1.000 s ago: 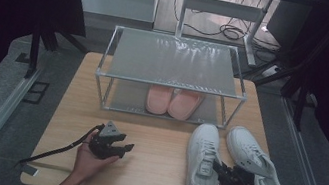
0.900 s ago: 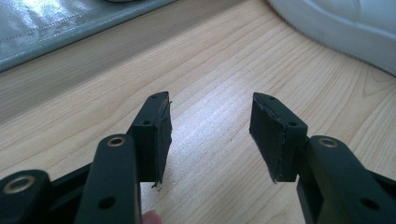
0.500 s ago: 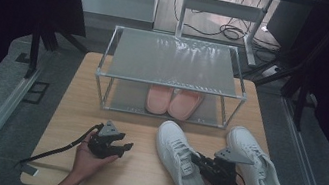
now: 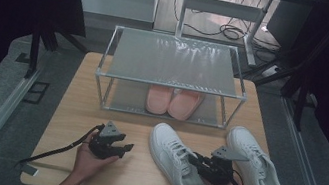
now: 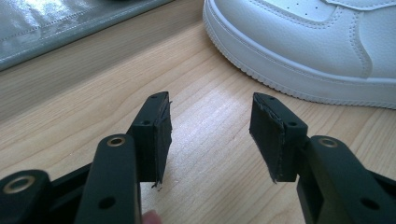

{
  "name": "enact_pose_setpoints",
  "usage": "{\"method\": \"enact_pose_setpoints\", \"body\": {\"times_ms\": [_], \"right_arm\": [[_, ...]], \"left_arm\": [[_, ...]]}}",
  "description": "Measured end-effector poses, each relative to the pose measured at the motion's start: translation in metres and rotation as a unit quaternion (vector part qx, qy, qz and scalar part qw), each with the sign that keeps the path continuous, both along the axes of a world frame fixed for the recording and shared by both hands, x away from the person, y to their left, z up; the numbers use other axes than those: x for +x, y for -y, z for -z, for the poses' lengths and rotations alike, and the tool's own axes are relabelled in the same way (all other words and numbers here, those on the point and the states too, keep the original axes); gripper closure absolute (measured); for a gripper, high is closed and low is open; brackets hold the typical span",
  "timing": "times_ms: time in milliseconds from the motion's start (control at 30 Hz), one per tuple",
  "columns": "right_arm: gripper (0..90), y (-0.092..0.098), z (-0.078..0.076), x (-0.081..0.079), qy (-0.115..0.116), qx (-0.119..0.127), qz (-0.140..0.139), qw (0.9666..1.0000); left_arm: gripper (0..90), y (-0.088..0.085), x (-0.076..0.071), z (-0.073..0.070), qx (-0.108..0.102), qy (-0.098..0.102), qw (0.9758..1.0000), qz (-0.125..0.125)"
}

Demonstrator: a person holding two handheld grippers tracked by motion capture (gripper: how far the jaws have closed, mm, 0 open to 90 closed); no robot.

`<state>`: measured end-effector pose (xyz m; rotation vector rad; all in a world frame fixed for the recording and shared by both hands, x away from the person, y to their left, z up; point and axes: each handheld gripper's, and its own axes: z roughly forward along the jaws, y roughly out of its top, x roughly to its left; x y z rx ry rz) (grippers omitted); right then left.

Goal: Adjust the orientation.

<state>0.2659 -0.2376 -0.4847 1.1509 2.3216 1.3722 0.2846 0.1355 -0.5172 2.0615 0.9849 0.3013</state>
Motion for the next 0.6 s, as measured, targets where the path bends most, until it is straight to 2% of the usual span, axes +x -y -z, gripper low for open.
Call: {"method": "enact_pose_setpoints", "body": {"times_ms": [133,367,600], "right_arm": [[70.4,0.000,-0.001,0.000,0.004,-0.002,0.000,1.0000],[63.4,0.006,-0.011,-0.006,0.017,0.011,0.005,0.9998],[62.9,0.022,-0.026,-0.016,0.028,0.027,0.020,0.9990]], "left_arm": [[49.2,-0.001,0.000,-0.001,-0.001,0.002,1.0000,-0.001],[49.2,-0.001,0.000,-0.001,0.002,0.003,1.0000,-0.001],[49.0,-0.002,0.000,-0.002,0.004,0.003,1.0000,-0.001]]}}
